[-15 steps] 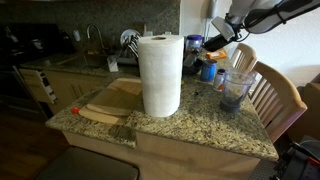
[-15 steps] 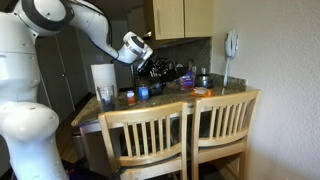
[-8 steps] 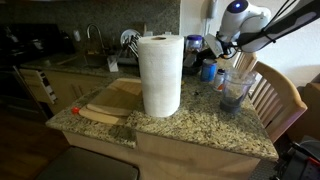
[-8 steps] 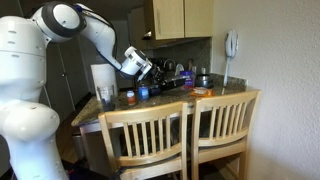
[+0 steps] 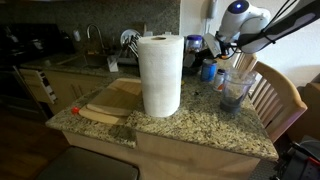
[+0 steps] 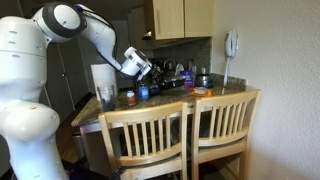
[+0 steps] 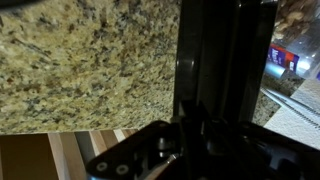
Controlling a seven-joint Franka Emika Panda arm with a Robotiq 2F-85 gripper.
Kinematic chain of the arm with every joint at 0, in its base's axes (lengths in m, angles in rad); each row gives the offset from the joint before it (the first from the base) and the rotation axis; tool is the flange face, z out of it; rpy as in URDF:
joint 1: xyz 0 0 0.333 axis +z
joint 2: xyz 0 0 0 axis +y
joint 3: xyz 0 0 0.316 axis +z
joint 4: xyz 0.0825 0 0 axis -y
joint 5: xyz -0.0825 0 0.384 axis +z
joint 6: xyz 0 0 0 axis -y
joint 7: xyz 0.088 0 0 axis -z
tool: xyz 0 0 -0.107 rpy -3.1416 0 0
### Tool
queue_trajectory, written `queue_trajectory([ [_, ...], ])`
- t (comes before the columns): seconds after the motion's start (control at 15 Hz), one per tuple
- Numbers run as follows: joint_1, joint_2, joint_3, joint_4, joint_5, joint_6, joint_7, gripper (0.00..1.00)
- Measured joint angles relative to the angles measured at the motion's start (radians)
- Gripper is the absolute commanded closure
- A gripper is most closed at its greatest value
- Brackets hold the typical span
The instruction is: Move the black bowl to the right
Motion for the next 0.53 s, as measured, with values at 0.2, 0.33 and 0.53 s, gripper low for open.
queue_trajectory([
  [0.2, -0.004, 0.005, 0.0, -0.009, 0.054, -0.001, -0.03, 0.46],
  [0.33, -0.006, 0.013, 0.0, -0.012, 0.09, -0.001, -0.058, 0.32],
  [0.53, -0.007, 0.018, -0.001, -0.014, 0.124, -0.001, -0.091, 0.12],
])
